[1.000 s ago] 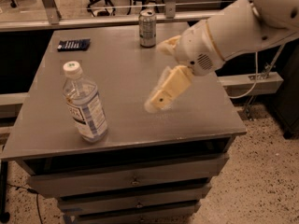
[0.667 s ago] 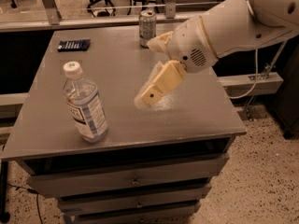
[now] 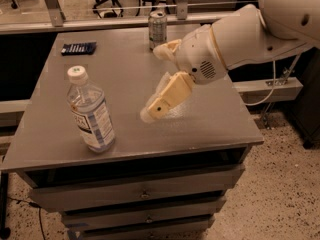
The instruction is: Knock blue plastic bottle over
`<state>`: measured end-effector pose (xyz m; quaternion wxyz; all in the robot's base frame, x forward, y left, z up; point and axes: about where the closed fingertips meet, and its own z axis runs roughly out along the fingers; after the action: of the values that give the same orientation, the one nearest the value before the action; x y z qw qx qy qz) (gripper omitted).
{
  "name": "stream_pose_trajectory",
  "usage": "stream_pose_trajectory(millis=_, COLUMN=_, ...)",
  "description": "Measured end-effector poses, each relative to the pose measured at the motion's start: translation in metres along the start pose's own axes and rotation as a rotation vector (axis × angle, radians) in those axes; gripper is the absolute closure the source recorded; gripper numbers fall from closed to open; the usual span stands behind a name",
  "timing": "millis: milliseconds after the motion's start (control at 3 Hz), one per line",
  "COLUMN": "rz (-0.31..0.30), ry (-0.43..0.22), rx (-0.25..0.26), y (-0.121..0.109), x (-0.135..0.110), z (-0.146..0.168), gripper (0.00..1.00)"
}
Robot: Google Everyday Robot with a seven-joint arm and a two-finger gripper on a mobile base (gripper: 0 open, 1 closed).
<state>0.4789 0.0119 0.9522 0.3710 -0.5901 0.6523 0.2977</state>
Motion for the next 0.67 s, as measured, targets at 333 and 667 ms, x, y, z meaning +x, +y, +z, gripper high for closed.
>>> stream_pose_trajectory(millis=333, rz=-0.023, ry=-0.050, rx=-0.041, y=0.002, x=0.006, z=0.036, gripper=0.00)
stream_pose_trajectory(millis=667, rz=-0.020, ry=-0.104, rx=-0.091, y=0.006, x=0.015, z=0.071, gripper=0.00)
